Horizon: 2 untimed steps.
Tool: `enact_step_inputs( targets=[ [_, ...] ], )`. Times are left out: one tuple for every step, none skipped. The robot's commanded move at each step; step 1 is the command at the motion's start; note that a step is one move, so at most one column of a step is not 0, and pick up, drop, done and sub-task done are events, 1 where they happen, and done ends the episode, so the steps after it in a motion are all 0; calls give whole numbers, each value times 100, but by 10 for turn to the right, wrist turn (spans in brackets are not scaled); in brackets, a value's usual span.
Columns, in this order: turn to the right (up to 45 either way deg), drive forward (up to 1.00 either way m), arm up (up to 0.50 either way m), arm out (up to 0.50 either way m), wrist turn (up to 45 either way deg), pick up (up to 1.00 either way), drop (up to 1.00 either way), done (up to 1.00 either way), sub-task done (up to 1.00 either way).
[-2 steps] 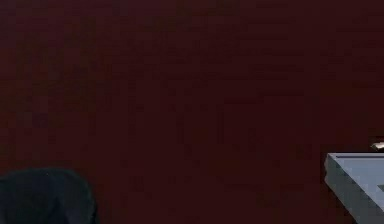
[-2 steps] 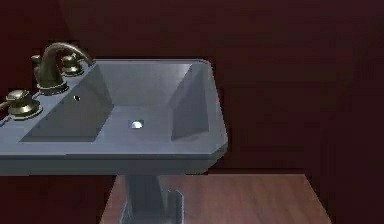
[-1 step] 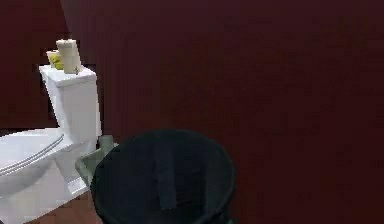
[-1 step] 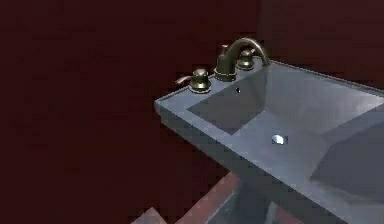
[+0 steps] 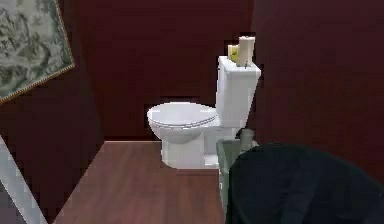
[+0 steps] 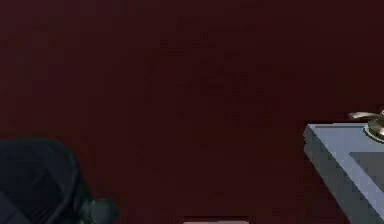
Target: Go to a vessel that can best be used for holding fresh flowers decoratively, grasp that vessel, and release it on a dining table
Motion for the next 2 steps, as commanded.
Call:
enact_step_inputs(
  targets=[
    [-450, 0, 0, 0, 0, 0, 0, 0, 0],
    [-120, 0, 0, 0, 0, 0, 0, 0, 0]
  ],
)
